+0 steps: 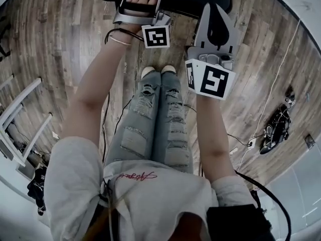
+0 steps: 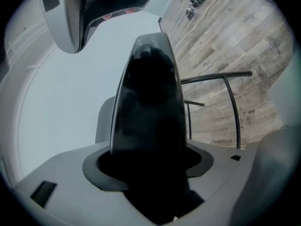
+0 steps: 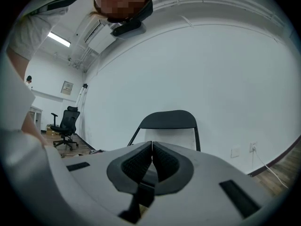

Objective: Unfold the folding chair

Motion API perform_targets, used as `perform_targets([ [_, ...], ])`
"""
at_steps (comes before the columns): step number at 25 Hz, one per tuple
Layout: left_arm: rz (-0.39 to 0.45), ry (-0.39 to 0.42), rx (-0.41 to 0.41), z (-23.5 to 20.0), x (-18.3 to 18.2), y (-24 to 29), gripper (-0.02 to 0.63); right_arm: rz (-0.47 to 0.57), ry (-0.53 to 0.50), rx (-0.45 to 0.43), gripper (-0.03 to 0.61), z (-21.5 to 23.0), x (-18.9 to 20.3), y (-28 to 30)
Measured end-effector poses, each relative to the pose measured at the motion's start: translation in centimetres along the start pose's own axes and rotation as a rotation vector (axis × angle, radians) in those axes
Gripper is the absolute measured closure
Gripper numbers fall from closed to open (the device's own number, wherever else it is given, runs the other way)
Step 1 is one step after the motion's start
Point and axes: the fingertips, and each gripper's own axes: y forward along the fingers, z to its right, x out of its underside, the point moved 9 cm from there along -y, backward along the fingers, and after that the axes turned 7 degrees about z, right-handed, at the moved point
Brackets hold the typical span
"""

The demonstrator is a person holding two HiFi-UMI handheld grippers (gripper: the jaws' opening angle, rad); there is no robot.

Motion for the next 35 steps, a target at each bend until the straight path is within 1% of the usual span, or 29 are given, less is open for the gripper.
perform_targets([
  [2,0.009,-0.021,-0.02,1.5,-0.2,-1.0,0.29,0.006,-0.004,0.002,0.561,-0.7,0.8,-1.5],
  [5,0.041,-0.11,-0.042,3.1,-0.6,-2.4,0.299,0.014,0.012,0.057,0.561,-1.1,2.2,-3.6],
  [7,0.036,-0.146,-0.037,3.7,-1.0,-3.3,0.311,0.011,0.012,0.076,0.561,-1.6,3.1,-5.0],
  [9,0.03,-0.139,-0.036,4.5,-1.2,-4.1,0.313,0.004,-0.003,0.073,0.561,-2.4,4.0,-6.0],
  [12,0.053,-0.114,-0.024,6.5,-1.4,-6.0,0.321,-0.017,-0.011,0.06,0.561,-3.7,5.5,-7.2],
  [15,0.064,-0.08,0.009,9.7,-1.8,-8.1,0.319,-0.024,-0.019,0.046,0.561,-4.7,6.5,-8.6],
  [18,0.044,-0.036,0.009,13.4,-1.8,-10.1,0.315,-0.022,-0.037,0.013,0.561,-5.1,7.4,-10.1],
  [19,0.045,-0.021,0.003,14.6,-1.6,-10.5,0.309,-0.015,-0.046,0.009,0.561,-5.1,7.7,-10.5],
  [21,0.056,-0.003,-0.001,16.5,-0.8,-11.1,0.263,-0.001,-0.047,0.016,0.561,-5.0,8.5,-11.3],
  [22,0.061,-0.008,-0.001,17.2,-0.4,-11.5,0.264,0.002,-0.036,0.019,0.561,-5.0,9.0,-11.8],
  [25,0.059,-0.03,-0.011,17.7,-0.5,-12.1,0.265,-0.002,-0.02,0.012,0.561,-5.2,10.6,-13.2],
  [29,0.09,-0.069,-0.066,17.6,-0.6,-12.0,0.265,0.001,-0.023,-0.012,0.561,-6.3,12.1,-13.4],
  [33,0.128,-0.06,-0.098,17.8,-0.3,-12.2,0.265,0.024,-0.02,-0.065,0.56,-7.7,12.7,-13.9],
  [35,0.173,-0.043,-0.133,18.0,0.0,-12.7,0.265,0.028,0.003,-0.095,0.56,-8.2,13.3,-14.2],
])
